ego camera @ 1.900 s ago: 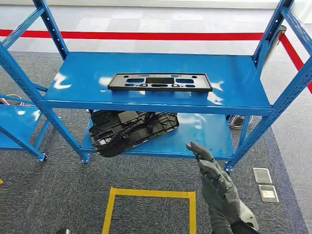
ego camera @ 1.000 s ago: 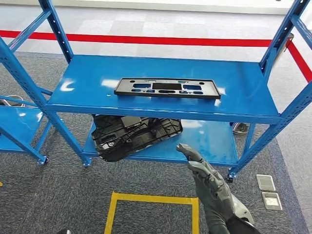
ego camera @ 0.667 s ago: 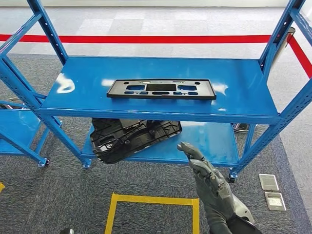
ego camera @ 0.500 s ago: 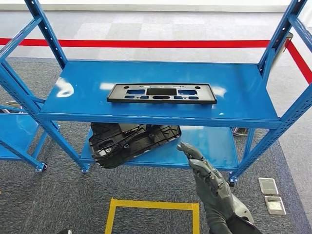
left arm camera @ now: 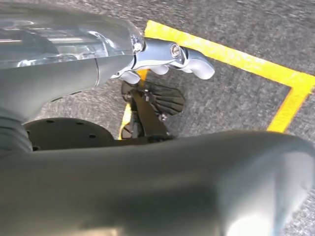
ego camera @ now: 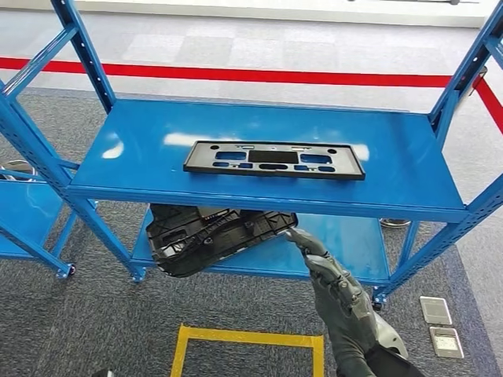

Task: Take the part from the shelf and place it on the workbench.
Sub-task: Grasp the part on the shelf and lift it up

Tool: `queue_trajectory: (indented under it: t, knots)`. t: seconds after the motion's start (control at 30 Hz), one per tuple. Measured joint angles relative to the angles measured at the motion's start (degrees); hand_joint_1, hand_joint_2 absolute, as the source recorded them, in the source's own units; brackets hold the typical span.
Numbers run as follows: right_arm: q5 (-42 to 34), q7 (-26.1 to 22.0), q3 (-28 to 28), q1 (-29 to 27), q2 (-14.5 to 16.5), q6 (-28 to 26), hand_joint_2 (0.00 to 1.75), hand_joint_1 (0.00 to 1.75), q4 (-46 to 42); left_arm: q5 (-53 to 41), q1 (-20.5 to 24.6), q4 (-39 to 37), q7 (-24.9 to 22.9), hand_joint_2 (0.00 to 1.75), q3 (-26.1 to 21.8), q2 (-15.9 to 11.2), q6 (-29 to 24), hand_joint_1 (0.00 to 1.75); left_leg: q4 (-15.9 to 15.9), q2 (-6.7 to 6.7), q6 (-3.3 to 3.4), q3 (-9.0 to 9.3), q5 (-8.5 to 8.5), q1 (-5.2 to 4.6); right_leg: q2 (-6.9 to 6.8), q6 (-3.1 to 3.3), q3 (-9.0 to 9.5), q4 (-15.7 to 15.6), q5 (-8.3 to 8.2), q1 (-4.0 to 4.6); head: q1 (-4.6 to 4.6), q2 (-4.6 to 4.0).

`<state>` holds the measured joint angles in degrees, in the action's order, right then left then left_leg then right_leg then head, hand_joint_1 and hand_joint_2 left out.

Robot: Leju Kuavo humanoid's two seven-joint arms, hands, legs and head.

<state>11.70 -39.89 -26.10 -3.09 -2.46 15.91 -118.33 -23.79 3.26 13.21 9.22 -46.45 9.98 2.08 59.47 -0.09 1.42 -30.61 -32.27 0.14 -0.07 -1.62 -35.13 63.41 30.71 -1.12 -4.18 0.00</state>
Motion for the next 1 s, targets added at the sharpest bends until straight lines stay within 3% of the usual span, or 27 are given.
queue_trajectory:
  t: [0.03,0.13,0.2,0.3,0.33,0.37,0.4,0.47,0.53,0.6,0.7,0.77,0.83,0.87,0.9,1.0]
  knots:
    - [-0.03,0.00,0.01,0.01,-0.02,-0.01,0.00,0.00,0.02,-0.07,0.05,-0.01,-0.02,0.00,-0.02,0.00,0.00,0.00,0.07,0.01,-0.30,0.06,-0.21,-0.09,0.03,0.24,0.52,-1.57,-0.37,0.08,-0.01,0.00]
    - [-0.11,0.00,0.05,0.03,-0.04,-0.02,0.00,0.00,0.03,-0.31,0.19,-0.01,-0.06,0.00,-0.06,0.00,0.00,0.00,0.04,0.04,-0.84,0.14,-0.52,-0.12,0.21,1.15,0.74,-2.23,0.17,0.14,-0.04,-0.01]
    - [-0.13,0.00,0.06,0.12,-0.01,-0.02,0.00,0.00,0.01,-0.38,0.28,-0.01,-0.07,0.00,-0.07,-0.01,0.00,0.00,1.78,0.04,-1.38,-0.42,-1.76,-0.02,0.08,1.76,1.10,-2.39,0.36,-0.12,-0.06,-0.01]
    - [-0.12,0.00,0.07,0.16,0.04,-0.02,0.00,0.00,-0.01,-0.50,0.22,-0.01,-0.08,0.00,-0.09,-0.01,0.00,0.00,11.90,0.04,-2.19,-5.73,-6.10,0.29,-0.13,2.36,1.47,-2.43,0.76,-0.22,-0.08,0.00]
    - [-0.12,0.00,0.07,0.15,0.04,-0.03,0.00,0.00,0.00,-0.56,0.14,-0.01,-0.09,0.00,-0.10,-0.01,0.00,0.00,14.89,0.04,-2.29,-7.56,-6.75,0.34,-0.11,2.42,1.59,-2.43,0.90,-0.20,-0.07,0.00]
    - [-0.12,0.00,0.07,0.15,0.04,-0.03,0.00,0.00,0.00,-0.66,0.06,-0.01,-0.09,0.00,-0.11,-0.01,0.00,0.00,16.05,0.04,-2.28,-8.57,-6.29,0.35,-0.04,2.41,1.79,-2.43,1.07,-0.19,-0.08,0.00]
    - [-0.12,0.00,0.07,0.15,0.04,-0.04,0.00,0.00,0.00,-0.75,0.02,-0.01,-0.09,0.00,-0.13,-0.01,0.00,0.00,14.92,0.03,-2.14,-8.49,-4.65,0.34,0.05,2.37,2.11,-2.43,1.28,-0.17,-0.07,0.00]
    - [-0.12,0.00,0.07,0.18,0.04,-0.05,0.00,0.00,-0.03,-0.93,-0.01,-0.01,-0.09,0.00,-0.16,-0.02,0.00,0.00,8.09,0.00,-1.41,-5.98,0.08,0.14,0.16,2.15,2.91,-2.47,1.78,-0.18,-0.07,0.00]
    - [-0.12,0.00,0.06,0.24,0.04,-0.08,0.00,0.00,-0.06,-0.98,0.03,-0.01,-0.08,0.00,-0.22,-0.11,0.01,0.00,2.58,-0.04,-0.50,-3.80,2.47,-0.30,0.21,1.73,3.27,-2.48,2.15,-0.15,-0.07,0.00]
    - [-0.11,0.00,0.05,0.28,0.05,-0.10,0.00,0.00,-0.09,-1.01,0.06,-0.01,-0.07,0.00,-0.26,-0.19,0.02,0.00,1.32,-0.06,-0.01,-3.43,2.18,-0.66,0.21,1.16,3.19,-2.62,2.22,-0.19,-0.07,0.00]
    - [-0.10,0.00,0.05,0.36,0.04,-0.15,0.00,0.00,-0.15,-1.01,0.02,-0.01,-0.05,0.00,-0.26,-0.16,0.02,0.00,-0.03,0.04,0.39,-2.67,2.27,-0.29,0.14,0.26,3.12,-1.76,3.13,-0.14,-0.04,-0.01]
    - [-0.08,0.00,0.04,0.36,0.01,-0.17,0.00,0.00,-0.14,-0.98,0.10,-0.01,-0.03,0.00,-0.27,-0.15,0.02,0.00,-0.63,0.15,0.69,-2.10,2.35,-0.06,0.14,-0.04,0.91,3.12,5.77,-0.10,-0.02,-0.01]
    - [0.02,0.00,0.02,0.24,-0.02,-0.19,0.00,0.00,-0.11,-1.00,0.13,-0.01,-0.05,0.00,-0.28,-0.14,0.02,0.00,-0.63,0.20,0.87,-1.92,2.19,-0.07,0.14,-0.28,-2.87,9.85,8.24,-0.09,-0.01,0.00]
    - [0.10,0.00,0.02,0.18,-0.03,-0.21,0.00,0.00,-0.09,-1.05,0.09,-0.01,-0.07,0.00,-0.28,-0.13,0.02,0.00,-0.62,0.20,0.88,-1.80,2.07,-0.07,0.13,-0.37,-4.04,11.52,8.13,-0.09,-0.01,0.00]
    - [0.21,0.00,0.02,0.16,-0.03,-0.22,0.00,0.00,-0.09,-1.11,0.05,-0.01,-0.08,0.00,-0.29,-0.12,0.02,0.00,-0.61,0.19,0.83,-1.60,1.92,-0.05,0.12,-0.46,-4.19,11.04,6.86,-0.10,0.00,0.00]
    - [0.39,0.00,0.02,0.16,-0.03,-0.24,0.00,0.00,-0.08,-1.33,0.04,-0.01,-0.09,0.00,-0.30,-0.12,0.02,0.00,-0.40,0.12,0.12,-0.72,1.11,-0.05,0.03,-0.41,-0.21,1.08,0.80,-0.10,0.01,0.00]
